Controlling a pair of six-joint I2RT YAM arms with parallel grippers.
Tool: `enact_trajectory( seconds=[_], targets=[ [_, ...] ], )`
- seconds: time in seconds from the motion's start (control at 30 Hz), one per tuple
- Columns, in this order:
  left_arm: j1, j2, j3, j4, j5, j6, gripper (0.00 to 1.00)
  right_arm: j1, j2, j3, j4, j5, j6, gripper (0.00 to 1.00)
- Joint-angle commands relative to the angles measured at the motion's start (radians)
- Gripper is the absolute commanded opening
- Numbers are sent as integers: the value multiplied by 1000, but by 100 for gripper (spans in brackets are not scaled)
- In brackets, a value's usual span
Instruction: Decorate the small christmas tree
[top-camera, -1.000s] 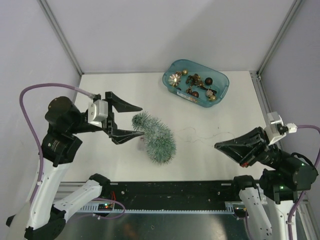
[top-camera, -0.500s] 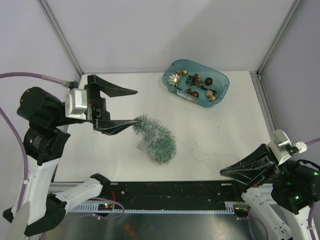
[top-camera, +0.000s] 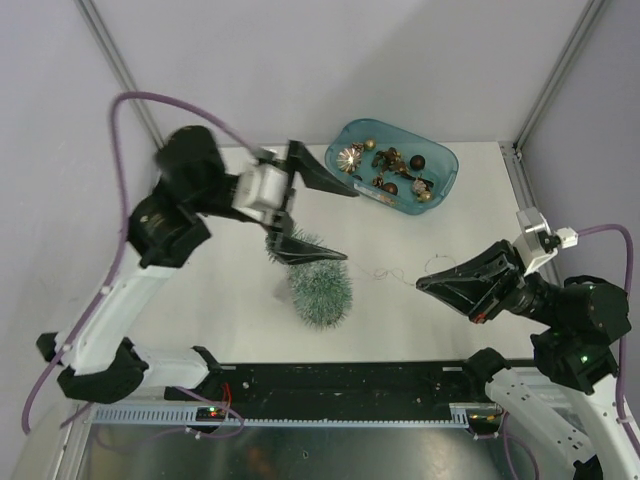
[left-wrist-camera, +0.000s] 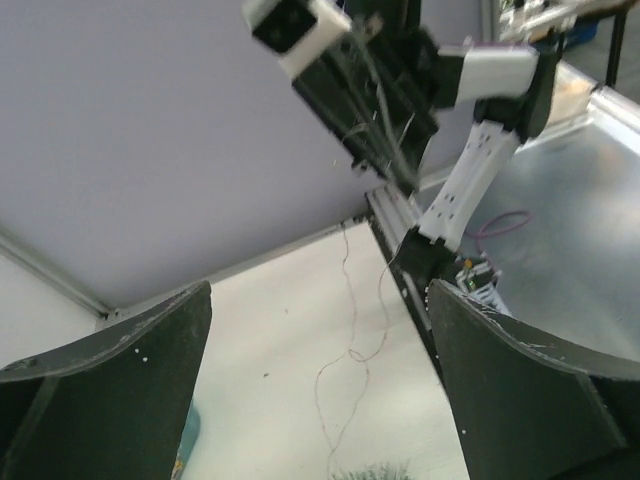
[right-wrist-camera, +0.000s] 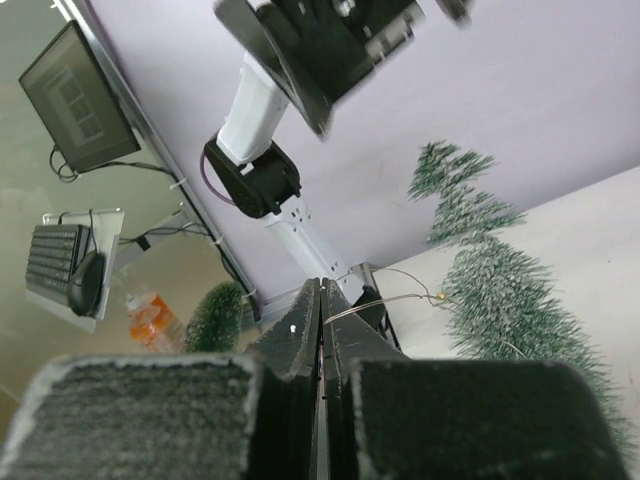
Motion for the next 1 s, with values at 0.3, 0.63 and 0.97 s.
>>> enact_trajectory(
  seconds=[0.3, 0.63, 0.97],
  targets=[
    [-268, 55, -241, -142, -458, 455, 95, 8, 40, 109, 7, 110, -78, 0],
    [-285, 99, -208, -142, -437, 448, 69, 8, 36, 108, -64, 117, -103, 0],
    [-307, 98, -152, -142, -381, 422, 11, 8, 30, 108, -109, 143, -128, 0]
  ],
)
